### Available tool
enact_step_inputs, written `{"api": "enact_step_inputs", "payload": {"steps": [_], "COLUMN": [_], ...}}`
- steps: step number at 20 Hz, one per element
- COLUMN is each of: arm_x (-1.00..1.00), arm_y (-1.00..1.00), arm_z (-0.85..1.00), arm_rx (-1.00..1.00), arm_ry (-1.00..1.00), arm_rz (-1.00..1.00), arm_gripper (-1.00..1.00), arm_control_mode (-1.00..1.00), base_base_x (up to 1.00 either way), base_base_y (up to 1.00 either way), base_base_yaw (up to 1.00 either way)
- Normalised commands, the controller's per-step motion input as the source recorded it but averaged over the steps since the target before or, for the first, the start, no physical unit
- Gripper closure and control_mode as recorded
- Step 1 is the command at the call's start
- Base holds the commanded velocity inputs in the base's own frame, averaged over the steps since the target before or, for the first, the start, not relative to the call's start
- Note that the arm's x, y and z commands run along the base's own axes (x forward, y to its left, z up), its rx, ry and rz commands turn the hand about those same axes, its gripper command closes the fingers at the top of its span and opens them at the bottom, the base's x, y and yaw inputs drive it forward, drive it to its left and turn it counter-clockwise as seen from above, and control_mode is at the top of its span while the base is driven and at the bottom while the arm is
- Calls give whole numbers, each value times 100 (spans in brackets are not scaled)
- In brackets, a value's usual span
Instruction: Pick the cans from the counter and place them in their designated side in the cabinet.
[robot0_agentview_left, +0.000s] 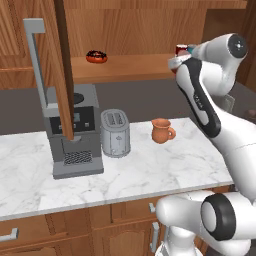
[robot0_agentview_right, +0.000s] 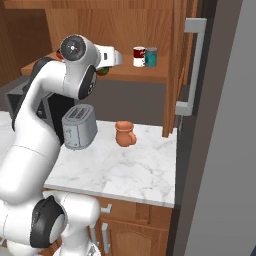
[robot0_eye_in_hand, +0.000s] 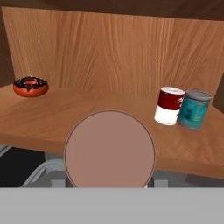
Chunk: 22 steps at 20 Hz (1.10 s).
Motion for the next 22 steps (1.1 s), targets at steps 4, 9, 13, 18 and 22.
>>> {"api": "enact_step_inputs", "payload": {"steps": [4,9,13,18,22], "arm_x": [26,27,30,30,26], "arm_y": [-5,-7,-7,-8,-8], "arm_z": [0,0,0,0,0], "arm_rx": [0,0,0,0,0], "arm_ry": [0,0,0,0,1], "arm_rz": [0,0,0,0,0], "arm_gripper": [100,100,100,100,100], "arm_control_mode": [-100,-100,-100,-100,-100], "base_base_x": [0,0,0,0,0], "base_base_y": [0,0,0,0,0], "base_base_yaw": [0,0,0,0,0]}}
